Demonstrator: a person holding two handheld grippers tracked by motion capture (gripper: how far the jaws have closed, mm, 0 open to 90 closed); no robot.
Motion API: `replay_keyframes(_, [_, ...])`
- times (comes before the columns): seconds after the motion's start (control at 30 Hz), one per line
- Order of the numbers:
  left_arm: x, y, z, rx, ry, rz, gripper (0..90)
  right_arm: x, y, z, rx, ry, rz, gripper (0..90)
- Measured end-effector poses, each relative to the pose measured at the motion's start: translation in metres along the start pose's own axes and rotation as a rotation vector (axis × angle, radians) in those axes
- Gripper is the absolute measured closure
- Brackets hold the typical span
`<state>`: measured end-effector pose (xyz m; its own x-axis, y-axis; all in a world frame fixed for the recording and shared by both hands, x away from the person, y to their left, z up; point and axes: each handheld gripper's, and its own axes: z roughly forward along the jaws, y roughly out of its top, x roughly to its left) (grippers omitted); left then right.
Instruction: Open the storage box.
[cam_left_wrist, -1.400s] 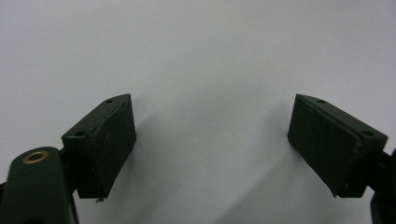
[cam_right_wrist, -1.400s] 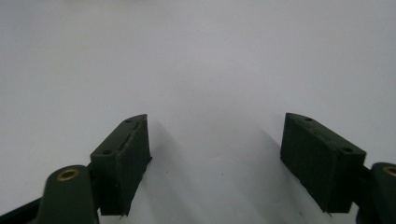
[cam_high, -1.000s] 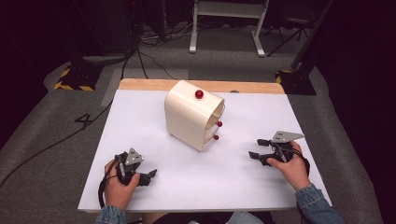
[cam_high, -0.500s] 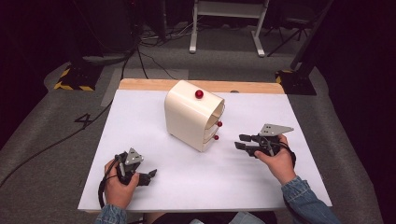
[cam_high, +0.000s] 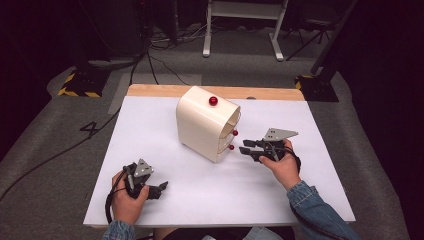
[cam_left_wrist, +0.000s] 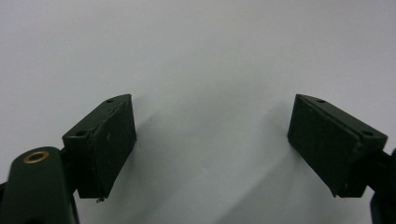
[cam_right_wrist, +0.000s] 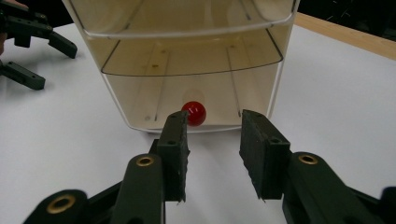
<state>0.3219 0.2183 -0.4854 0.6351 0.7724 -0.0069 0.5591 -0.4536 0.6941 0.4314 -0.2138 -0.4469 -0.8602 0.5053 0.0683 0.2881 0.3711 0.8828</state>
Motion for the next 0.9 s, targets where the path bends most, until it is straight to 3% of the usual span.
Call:
replay_keyframes(0.43, [0.000, 0.000, 0.000, -0.001, 0.000, 0.000, 15.6, 0.005, -0.005, 0.031, 0.008, 0.041, -0.014, 70.3])
replay_keyframes(0.9, [0.000, 0.000, 0.000, 0.004, -0.005, -0.005, 15.5, 0.010, -0.008, 0.029, 0.016, 0.014, -0.034, 74.2])
